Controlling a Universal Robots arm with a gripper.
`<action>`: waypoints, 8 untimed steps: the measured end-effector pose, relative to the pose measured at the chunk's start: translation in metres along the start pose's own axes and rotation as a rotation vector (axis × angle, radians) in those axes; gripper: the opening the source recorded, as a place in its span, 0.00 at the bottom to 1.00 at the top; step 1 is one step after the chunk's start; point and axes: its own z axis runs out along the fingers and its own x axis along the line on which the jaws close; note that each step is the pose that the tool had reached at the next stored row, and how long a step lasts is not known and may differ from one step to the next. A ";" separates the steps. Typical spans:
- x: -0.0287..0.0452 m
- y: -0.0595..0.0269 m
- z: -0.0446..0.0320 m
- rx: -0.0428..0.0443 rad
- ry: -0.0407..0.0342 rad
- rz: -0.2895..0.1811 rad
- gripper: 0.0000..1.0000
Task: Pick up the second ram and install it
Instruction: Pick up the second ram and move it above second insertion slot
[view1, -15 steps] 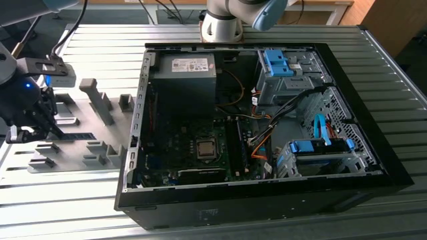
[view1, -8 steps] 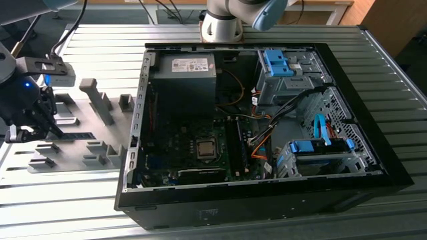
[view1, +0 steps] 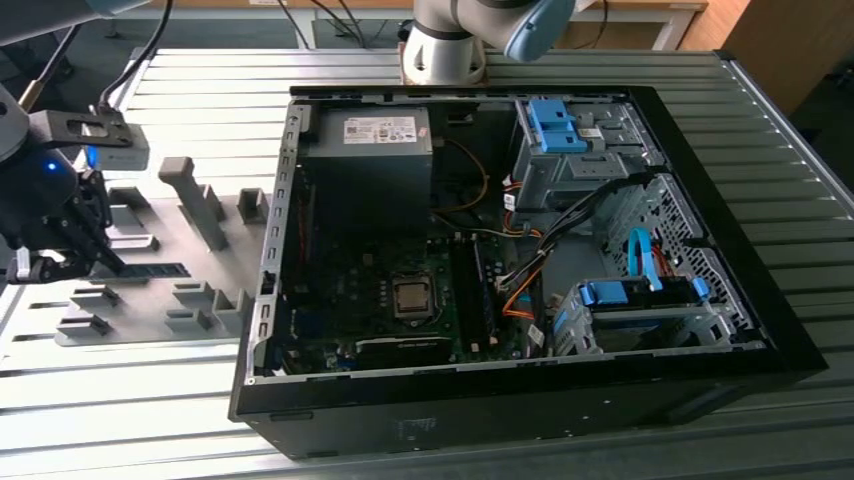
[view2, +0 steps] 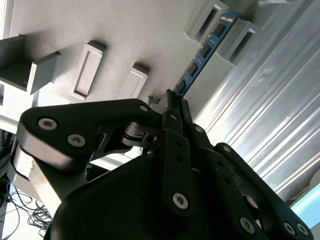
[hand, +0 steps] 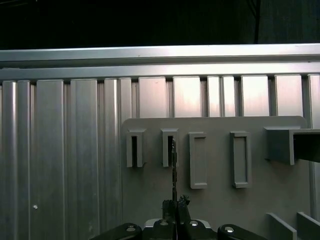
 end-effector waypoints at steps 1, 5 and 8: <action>0.0000 0.0000 -0.0005 0.0000 -0.0001 0.000 0.14; -0.0001 0.0000 -0.0025 0.0000 -0.0001 0.000 0.14; -0.0001 0.0000 -0.0042 -0.0001 0.0000 0.000 0.14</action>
